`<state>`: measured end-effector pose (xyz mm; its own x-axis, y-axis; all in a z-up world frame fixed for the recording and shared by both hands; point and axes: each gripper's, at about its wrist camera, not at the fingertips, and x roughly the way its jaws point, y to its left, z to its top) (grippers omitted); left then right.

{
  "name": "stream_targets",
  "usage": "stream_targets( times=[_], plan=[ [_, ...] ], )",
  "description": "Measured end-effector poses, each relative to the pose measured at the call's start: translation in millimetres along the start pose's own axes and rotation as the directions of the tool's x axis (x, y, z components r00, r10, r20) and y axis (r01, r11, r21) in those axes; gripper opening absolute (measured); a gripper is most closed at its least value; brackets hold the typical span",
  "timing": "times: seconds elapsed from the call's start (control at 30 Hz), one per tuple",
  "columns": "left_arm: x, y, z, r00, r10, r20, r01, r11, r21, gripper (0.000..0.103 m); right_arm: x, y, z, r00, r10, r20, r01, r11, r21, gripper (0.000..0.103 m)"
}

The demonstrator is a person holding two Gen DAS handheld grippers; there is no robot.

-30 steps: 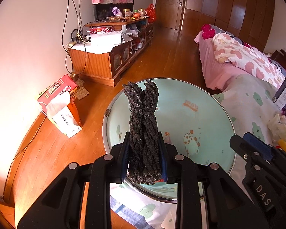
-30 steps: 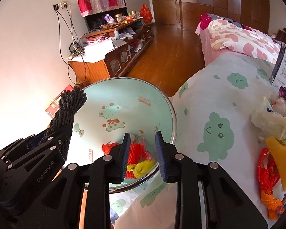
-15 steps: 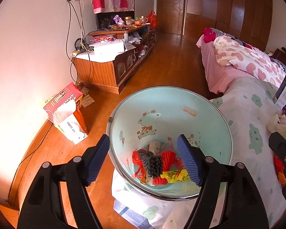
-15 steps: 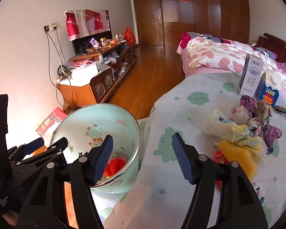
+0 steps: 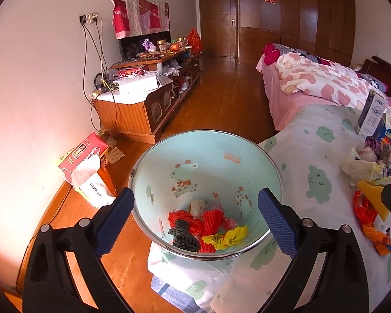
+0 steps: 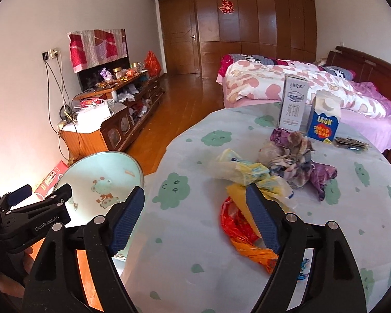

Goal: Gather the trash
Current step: 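Open the left tool over the bin while the right tool releases the yellow bag inside, then move both open tools back over the table toward the remaining trash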

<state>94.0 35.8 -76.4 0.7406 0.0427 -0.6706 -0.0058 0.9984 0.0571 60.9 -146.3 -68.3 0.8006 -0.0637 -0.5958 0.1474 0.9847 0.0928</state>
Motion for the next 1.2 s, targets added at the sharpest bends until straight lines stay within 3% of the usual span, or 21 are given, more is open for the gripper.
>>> stream_targets(
  times=[0.6, 0.9, 1.2],
  plan=[
    [-44, -59, -18, 0.994, -0.095, 0.056, 0.089, 0.99, 0.105, 0.097, -44, -88, -18, 0.993, -0.109, 0.041, 0.104, 0.988, 0.111, 0.079],
    [-52, -83, -24, 0.991, -0.131, 0.042, 0.124, 0.983, 0.137, 0.097, -58, -130, -29, 0.986, -0.163, 0.036, 0.156, 0.976, 0.153, 0.079],
    [-42, -113, -41, 0.986, -0.167, -0.028, 0.17, 0.971, 0.169, 0.097, -64, -169, -43, 0.976, -0.217, 0.019, 0.209, 0.956, 0.204, 0.079]
  ],
)
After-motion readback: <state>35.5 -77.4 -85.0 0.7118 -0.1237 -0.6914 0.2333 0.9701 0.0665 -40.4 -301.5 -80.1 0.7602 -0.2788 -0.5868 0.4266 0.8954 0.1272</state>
